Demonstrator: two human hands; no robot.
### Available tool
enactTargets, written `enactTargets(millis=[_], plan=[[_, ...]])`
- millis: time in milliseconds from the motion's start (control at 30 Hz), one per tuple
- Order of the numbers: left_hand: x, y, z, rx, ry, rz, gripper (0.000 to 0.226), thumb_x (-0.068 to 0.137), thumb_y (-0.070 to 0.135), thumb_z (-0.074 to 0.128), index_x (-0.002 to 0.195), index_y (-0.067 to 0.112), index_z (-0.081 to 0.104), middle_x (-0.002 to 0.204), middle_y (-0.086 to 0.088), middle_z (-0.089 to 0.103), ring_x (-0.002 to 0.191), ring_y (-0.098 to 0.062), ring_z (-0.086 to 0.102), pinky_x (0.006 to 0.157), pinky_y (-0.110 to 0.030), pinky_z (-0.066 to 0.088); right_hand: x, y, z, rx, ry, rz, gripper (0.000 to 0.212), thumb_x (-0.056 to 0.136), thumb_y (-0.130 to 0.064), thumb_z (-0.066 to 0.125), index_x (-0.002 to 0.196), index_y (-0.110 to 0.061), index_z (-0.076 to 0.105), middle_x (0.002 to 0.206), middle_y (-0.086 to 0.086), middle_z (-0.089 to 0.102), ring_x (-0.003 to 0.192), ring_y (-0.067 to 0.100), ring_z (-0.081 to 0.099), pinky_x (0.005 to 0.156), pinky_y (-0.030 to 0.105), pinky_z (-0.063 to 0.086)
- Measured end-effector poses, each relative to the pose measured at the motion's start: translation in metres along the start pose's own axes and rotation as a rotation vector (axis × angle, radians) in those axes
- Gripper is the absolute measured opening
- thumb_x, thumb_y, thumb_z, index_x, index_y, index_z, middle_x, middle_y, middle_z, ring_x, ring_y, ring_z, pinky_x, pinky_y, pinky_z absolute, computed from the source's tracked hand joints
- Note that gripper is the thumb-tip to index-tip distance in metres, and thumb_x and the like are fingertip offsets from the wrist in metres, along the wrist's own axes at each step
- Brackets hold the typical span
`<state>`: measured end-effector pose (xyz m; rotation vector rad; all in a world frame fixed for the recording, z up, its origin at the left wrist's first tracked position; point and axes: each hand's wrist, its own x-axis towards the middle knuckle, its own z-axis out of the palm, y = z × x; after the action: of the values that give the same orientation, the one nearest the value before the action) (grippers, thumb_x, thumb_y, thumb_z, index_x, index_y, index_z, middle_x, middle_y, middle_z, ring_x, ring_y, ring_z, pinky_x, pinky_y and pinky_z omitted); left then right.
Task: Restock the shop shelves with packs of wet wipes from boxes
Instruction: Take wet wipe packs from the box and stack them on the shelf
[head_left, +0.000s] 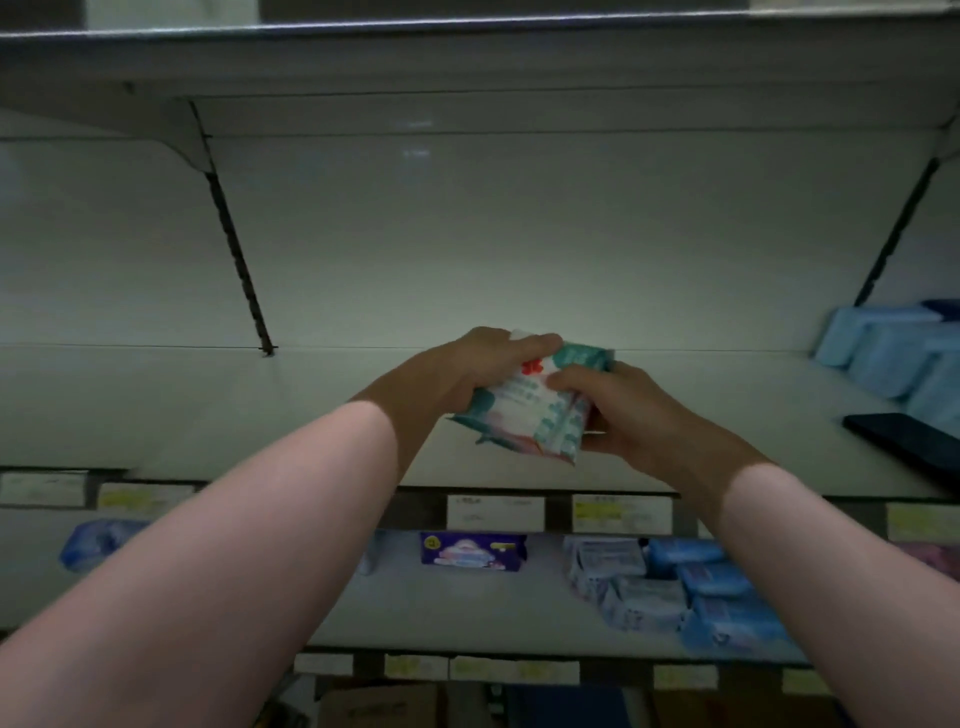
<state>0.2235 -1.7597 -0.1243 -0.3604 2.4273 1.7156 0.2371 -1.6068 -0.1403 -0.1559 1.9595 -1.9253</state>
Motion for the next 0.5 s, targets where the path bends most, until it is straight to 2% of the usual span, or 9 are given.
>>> enactTargets(millis=[67,133,267,333,400,500], plan=[[0.016,0.001,0.016,-0.138,0.054,0.018,0.046,0.088,0.04,0.065,0.113,0.002,0.063,0.104,-0.017,0.07,0.086,-0.028,0.069,0.079,-0.035,0.057,0.008,0.0,-0.02,0.052,0.028,0.013,0.012,0.088,-0.017,0.065,0.099,-0.015,0.063,0.093,0.007,0.071,0.079,0.018,0.068,0.061,0.028,0.058],[0.031,-0.001,0.026,-0.266,0.126,-0.015,0.042,0.09,0.035,0.063,0.113,0.0,0.063,0.103,-0.017,0.07,0.08,-0.027,0.069,0.073,-0.033,0.059,0.016,0.004,-0.036,0.058,0.004,0.035,0.015,0.088,-0.02,0.065,0.102,-0.014,0.063,0.098,0.009,0.07,0.086,0.02,0.068,0.071,0.033,0.058],[0.051,-0.008,0.035,-0.411,0.244,-0.153,0.033,0.088,0.033,0.067,0.102,0.002,0.064,0.101,-0.017,0.071,0.088,-0.03,0.071,0.082,-0.043,0.058,0.032,0.015,-0.048,0.046,-0.096,0.094,0.017,0.086,-0.017,0.069,0.102,-0.016,0.062,0.104,0.012,0.069,0.091,0.024,0.068,0.074,0.037,0.059],[0.055,-0.01,0.033,-0.479,0.247,-0.193,0.034,0.086,0.032,0.07,0.103,0.003,0.063,0.1,-0.016,0.072,0.086,-0.029,0.071,0.079,-0.044,0.058,0.045,0.016,-0.05,0.08,-0.045,0.078,0.026,0.085,-0.011,0.068,0.11,-0.013,0.059,0.104,0.012,0.069,0.089,0.023,0.068,0.072,0.036,0.059],[0.061,-0.012,0.028,-0.573,0.229,-0.196,0.036,0.085,0.027,0.072,0.109,0.002,0.062,0.102,-0.018,0.071,0.09,-0.031,0.071,0.08,-0.048,0.057,0.062,0.013,-0.053,0.109,0.034,0.075,0.025,0.086,-0.009,0.066,0.11,-0.011,0.058,0.104,0.013,0.07,0.086,0.022,0.068,0.073,0.036,0.058],[0.068,-0.017,0.019,-0.638,0.241,-0.207,0.038,0.083,0.021,0.074,0.113,0.002,0.06,0.104,-0.019,0.071,0.093,-0.03,0.07,0.079,-0.046,0.057,0.085,0.008,-0.051,0.087,0.055,0.087,0.026,0.09,-0.007,0.059,0.115,-0.01,0.054,0.105,0.014,0.07,0.076,0.019,0.067,0.072,0.035,0.056]])
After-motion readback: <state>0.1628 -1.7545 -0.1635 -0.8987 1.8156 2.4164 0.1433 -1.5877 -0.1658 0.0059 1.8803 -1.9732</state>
